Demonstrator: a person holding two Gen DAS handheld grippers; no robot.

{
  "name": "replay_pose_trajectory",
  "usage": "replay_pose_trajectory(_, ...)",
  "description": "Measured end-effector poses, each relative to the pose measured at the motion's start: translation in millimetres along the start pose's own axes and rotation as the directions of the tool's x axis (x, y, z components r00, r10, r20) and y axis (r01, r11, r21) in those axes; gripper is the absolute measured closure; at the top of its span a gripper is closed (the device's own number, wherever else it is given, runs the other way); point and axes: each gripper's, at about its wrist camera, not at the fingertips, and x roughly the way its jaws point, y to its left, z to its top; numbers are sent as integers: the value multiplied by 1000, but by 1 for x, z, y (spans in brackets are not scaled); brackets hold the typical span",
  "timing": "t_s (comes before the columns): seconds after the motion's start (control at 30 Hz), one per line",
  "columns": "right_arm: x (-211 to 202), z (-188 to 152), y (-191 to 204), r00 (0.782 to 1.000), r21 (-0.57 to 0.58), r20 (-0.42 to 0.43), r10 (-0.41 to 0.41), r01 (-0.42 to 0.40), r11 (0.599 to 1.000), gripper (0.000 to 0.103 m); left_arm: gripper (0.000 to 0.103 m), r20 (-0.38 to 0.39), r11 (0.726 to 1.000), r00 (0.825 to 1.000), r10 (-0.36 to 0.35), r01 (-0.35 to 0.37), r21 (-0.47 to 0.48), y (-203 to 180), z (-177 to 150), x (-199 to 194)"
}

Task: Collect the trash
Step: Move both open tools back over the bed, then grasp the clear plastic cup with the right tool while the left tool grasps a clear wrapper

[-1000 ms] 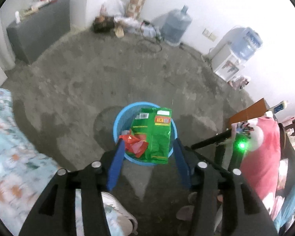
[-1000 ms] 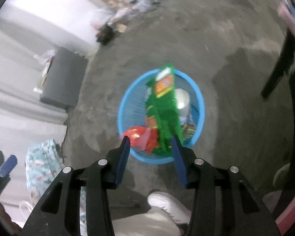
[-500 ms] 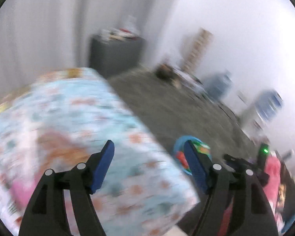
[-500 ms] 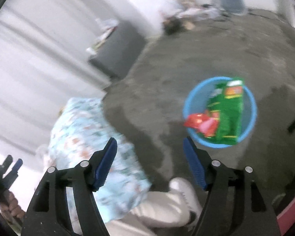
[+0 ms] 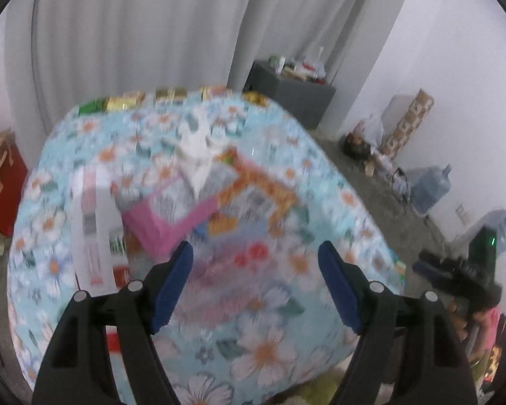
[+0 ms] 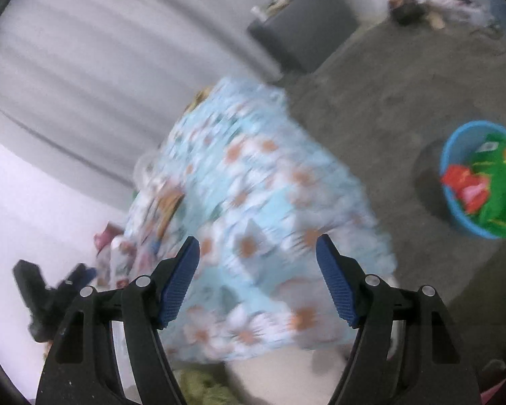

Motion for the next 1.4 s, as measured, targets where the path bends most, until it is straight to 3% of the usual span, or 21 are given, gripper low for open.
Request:
replay_pose_trajectory(0.13,22,-6,20,996,-11,-73,55,-56,998,35,29,-13,995,1000,24,-23,93,-12,-26,7)
replay_pose_trajectory(0.27,43,-11,33,984,19,-139,107,-106,994,35,28,110,956,992,64,-93,278,-34,-45,12)
replay_pose_trajectory(0.37,50,-12,42,981,14,-165,104,-103,995,35,28,136,890,982,132,-178,421,-53,-57,29)
replay_pose_trajectory(0.5,59,-14,52,977,6,-185,102,-102,995,35,28,155,816,966,208,-259,517,-61,-70,54)
replay_pose_trajectory(0.67,69,-14,52,975,8,-203,89,-90,996,35,28,225,684,908,352,-414,601,-57,-86,84)
replay_pose_trajectory(0.73,73,-14,53,974,4,-207,86,-87,996,35,28,283,626,884,373,-465,626,-58,-94,87)
replay_pose_trajectory(0.8,75,-13,52,973,6,-213,84,-85,996,35,32,316,596,872,374,-487,639,-60,-99,90)
replay_pose_trajectory(0.9,79,-11,54,972,8,-220,80,-80,997,33,40,327,583,870,369,-491,647,-60,-101,94)
replay_pose_trajectory(1.23,87,-7,63,972,-4,-228,54,-56,998,33,61,305,623,878,370,-477,620,-56,-89,102)
replay_pose_trajectory(1.4,88,2,69,973,33,-196,126,-122,992,34,77,328,628,866,377,-499,597,-52,-84,99)
